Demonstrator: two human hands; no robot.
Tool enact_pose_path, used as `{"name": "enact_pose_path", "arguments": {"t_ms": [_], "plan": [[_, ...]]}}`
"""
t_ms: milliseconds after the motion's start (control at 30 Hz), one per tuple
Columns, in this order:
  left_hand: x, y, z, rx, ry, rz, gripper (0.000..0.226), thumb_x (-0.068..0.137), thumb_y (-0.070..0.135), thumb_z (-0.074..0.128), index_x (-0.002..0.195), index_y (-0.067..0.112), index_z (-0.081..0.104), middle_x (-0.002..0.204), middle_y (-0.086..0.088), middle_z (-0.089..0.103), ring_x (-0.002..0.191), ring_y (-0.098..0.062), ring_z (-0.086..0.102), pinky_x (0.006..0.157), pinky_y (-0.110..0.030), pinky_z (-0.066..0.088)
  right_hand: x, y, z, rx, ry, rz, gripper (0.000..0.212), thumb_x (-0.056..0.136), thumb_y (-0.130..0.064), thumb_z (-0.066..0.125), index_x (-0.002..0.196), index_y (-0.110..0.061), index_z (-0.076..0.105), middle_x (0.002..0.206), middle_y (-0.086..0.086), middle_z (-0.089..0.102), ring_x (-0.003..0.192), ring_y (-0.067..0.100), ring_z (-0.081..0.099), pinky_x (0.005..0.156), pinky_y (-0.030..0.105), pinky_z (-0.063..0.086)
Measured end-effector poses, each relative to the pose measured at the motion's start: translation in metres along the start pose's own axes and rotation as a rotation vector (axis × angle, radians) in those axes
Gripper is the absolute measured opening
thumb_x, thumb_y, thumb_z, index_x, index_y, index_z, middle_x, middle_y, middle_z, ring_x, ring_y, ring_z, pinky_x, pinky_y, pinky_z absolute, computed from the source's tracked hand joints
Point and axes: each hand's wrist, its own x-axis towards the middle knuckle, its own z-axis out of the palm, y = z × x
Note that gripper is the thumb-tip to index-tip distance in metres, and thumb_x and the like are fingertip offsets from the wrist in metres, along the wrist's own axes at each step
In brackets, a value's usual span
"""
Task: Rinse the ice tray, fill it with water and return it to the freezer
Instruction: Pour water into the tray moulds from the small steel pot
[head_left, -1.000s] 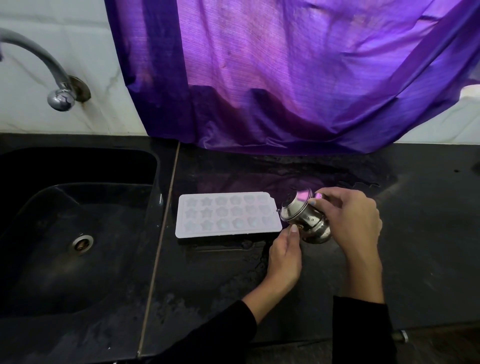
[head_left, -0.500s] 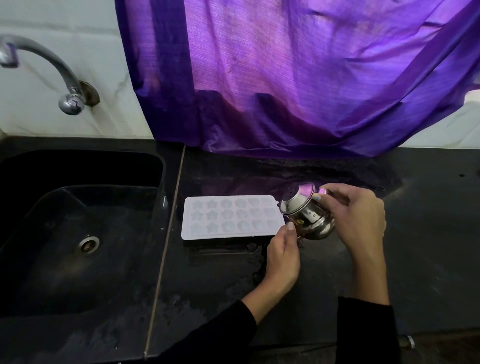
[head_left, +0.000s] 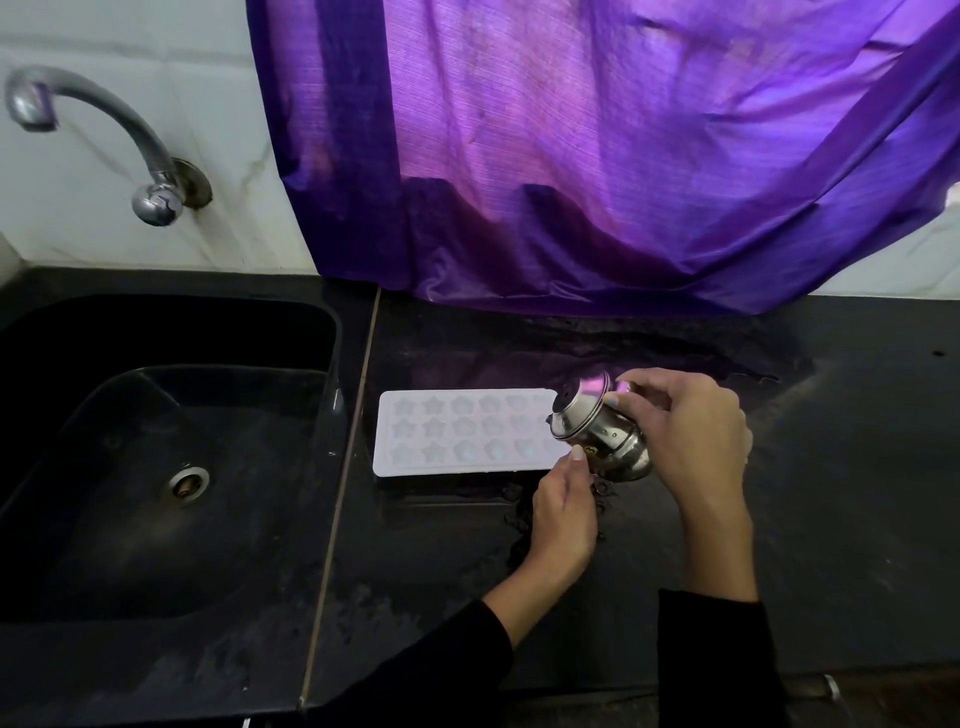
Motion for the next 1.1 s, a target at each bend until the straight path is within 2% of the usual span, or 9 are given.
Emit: {"name": "enact_pose_path", "arguments": {"t_ms": [100,267,500,600,733,867,933,1100], "plan": [[-0.0007,0.0016,-0.0001,-0.007,-0.006,-0.006,0.032,0.096,0.048,0.032,0.083,0.035,0.059,0.093,0.007,0.066,0.098,-0.016,0.063,0.094,-0.045,0.048,-0.0008,-0.002,-0.0001,-0.017,-0.001,-0.01,0.016,0.082,-0.041,0.069,0.095,-0.034,0.072,0.084,-0.004,0.071,0.085,0.022,0.063,0.07,0.031,0.04],[-0.0009,0.0012,0.0008,-0.014,-0.013,-0.007,0.042,0.08,0.064,0.029,0.082,0.033,0.058,0.096,0.001,0.067,0.101,-0.021,0.063,0.092,-0.044,0.048,-0.0023,-0.0048,-0.0017,-0.034,-0.01,-0.021,0.014,0.083,-0.039,0.068,0.096,-0.033,0.072,0.086,-0.003,0.07,0.082,0.02,0.059,0.07,0.03,0.035],[-0.0003,-0.0008,0.0001,-0.013,-0.015,-0.004,0.036,0.09,0.054,0.031,0.086,0.033,0.06,0.1,0.0,0.068,0.1,-0.017,0.063,0.094,-0.046,0.048,-0.0022,-0.0054,-0.0001,-0.064,0.005,-0.036,0.015,0.084,-0.039,0.067,0.096,-0.033,0.072,0.089,-0.002,0.071,0.085,0.022,0.061,0.071,0.031,0.037],[-0.0013,0.0011,-0.0004,-0.02,-0.014,-0.006,0.041,0.084,0.059,0.03,0.086,0.031,0.06,0.098,-0.001,0.068,0.099,-0.018,0.063,0.092,-0.044,0.048,-0.0021,-0.0039,0.0005,-0.065,0.01,-0.041,0.016,0.083,-0.04,0.067,0.098,-0.034,0.072,0.089,-0.003,0.071,0.085,0.021,0.062,0.071,0.031,0.039],[-0.0015,0.0019,-0.0011,-0.011,-0.015,0.007,0.042,0.082,0.062,0.029,0.085,0.032,0.059,0.096,0.002,0.066,0.1,-0.019,0.062,0.092,-0.043,0.048,-0.0014,-0.0015,-0.0003,-0.035,0.011,-0.026,0.016,0.083,-0.04,0.068,0.097,-0.034,0.072,0.084,-0.005,0.069,0.082,0.019,0.06,0.07,0.03,0.038],[0.0009,0.0005,-0.0023,0.001,0.015,0.011,0.055,0.074,0.073,0.028,0.084,0.029,0.058,0.095,-0.004,0.067,0.099,-0.024,0.063,0.09,-0.044,0.048,-0.0002,0.0018,-0.0029,-0.02,0.014,-0.011,0.013,0.084,-0.038,0.068,0.095,-0.034,0.072,0.074,-0.011,0.061,0.074,0.013,0.055,0.068,0.029,0.038],[0.001,0.0014,-0.003,0.006,0.028,0.022,0.049,0.074,0.073,0.027,0.081,0.033,0.055,0.091,0.0,0.064,0.098,-0.026,0.063,0.089,-0.044,0.048,0.0008,0.0028,-0.0038,-0.004,0.018,-0.001,0.013,0.084,-0.037,0.067,0.096,-0.034,0.072,0.074,-0.011,0.061,0.075,0.013,0.057,0.069,0.03,0.042],[-0.0006,0.0059,-0.0047,0.006,0.017,0.064,0.043,0.079,0.067,0.028,0.082,0.035,0.056,0.09,0.003,0.062,0.09,-0.014,0.061,0.089,-0.041,0.048,0.0014,0.0036,-0.0049,0.076,0.049,0.009,0.015,0.083,-0.038,0.068,0.096,-0.034,0.072,0.08,-0.01,0.07,0.081,0.013,0.063,0.072,0.032,0.047]]}}
